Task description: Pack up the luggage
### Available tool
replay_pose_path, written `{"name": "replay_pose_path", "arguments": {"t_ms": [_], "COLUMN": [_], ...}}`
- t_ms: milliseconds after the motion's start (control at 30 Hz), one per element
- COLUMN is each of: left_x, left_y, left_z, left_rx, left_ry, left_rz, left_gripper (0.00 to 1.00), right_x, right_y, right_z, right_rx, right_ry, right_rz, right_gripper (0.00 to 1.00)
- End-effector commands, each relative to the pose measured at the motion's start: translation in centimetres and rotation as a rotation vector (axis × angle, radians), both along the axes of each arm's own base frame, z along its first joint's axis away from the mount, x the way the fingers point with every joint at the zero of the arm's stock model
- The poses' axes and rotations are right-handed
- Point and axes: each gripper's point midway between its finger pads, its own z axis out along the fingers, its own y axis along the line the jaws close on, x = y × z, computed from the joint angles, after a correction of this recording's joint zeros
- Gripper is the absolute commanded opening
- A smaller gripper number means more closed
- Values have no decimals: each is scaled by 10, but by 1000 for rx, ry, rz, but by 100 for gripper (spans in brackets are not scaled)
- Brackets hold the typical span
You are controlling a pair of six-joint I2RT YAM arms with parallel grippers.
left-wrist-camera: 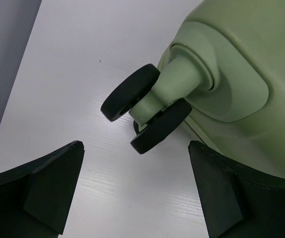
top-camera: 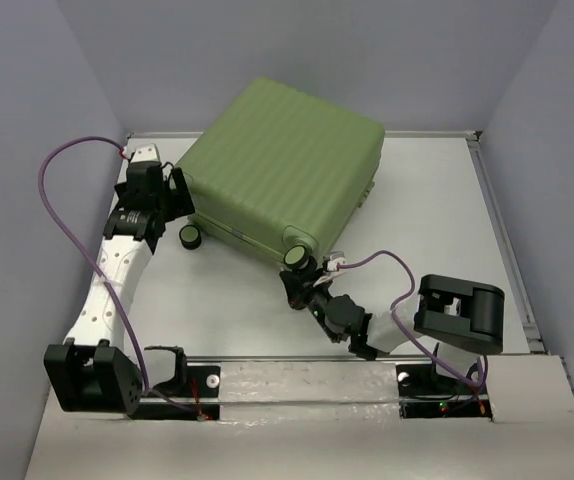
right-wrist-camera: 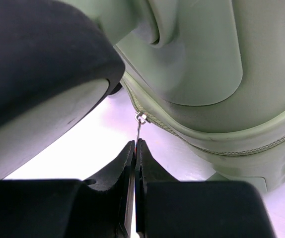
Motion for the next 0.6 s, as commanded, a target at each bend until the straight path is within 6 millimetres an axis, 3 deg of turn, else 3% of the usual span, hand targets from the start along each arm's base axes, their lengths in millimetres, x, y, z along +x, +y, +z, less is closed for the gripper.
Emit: {"name": "replay_pose_path", "arguments": {"t_ms": [0,467,567], "left_x": [21,54,57], "left_y": [3,12,5], "left_z": [20,-2,-5], "left_rx": [46,125,103], "left_ry": [-36,77,71], "left_rz": [-26,-13,-52], "left_gripper": [99,99,98], "right_x": [-37,-36,-37], "right_y": [36,31,32], "right_z": [24,22,22], "right_rx": [105,102,103], "right_ry": [-16,-12,-11], "right_rz": [211,214,219], "right_gripper": [7,7,7]}}
